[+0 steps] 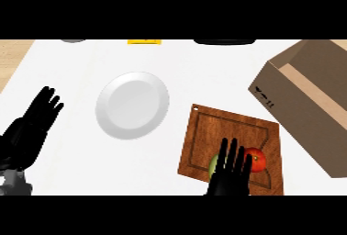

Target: Pick the lemon from the cutting board and place it in the cardboard box

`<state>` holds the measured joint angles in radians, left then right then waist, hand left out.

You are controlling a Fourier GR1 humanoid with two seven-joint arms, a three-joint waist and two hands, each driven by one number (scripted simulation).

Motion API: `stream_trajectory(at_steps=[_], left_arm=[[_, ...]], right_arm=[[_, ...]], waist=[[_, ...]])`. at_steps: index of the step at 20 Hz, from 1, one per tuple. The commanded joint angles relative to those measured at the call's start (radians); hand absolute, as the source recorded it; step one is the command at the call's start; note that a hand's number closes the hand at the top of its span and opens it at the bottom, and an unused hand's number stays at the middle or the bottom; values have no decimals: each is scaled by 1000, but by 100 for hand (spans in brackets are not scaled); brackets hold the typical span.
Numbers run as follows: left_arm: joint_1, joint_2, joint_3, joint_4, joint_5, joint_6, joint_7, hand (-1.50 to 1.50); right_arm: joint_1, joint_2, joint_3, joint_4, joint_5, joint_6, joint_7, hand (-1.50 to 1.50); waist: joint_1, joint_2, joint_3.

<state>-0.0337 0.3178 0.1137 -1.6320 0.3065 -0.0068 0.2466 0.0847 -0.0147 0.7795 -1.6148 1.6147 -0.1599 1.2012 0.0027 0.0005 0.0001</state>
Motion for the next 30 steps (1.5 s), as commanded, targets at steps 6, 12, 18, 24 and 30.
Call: stream_trajectory(at_steps=[6, 12, 18, 24, 30], left_arm=[[46, -28, -7, -44, -17, 1, 2, 0], [-1, -4, 28, 2, 2, -28, 13, 0], [41, -48, 5, -31, -42, -21, -13, 0], [14, -41, 20, -49, -42, -17, 36, 0], [-13, -19, 39, -39, -20, -39, 47, 0]], right_arm=[[-20, 14, -41, 75, -38, -45, 157, -150], [-96, 14, -54, 114, -71, -49, 175, -150], [-117, 14, -29, 103, -1, -38, 129, 150], [-93, 14, -123, 203, 27, -143, 29, 150], [-184, -18, -196, 147, -361, 121, -367, 150]], waist=[[-1, -1, 0], [-1, 0, 0], [0, -1, 0], [-1, -1, 0], [26, 12, 2]])
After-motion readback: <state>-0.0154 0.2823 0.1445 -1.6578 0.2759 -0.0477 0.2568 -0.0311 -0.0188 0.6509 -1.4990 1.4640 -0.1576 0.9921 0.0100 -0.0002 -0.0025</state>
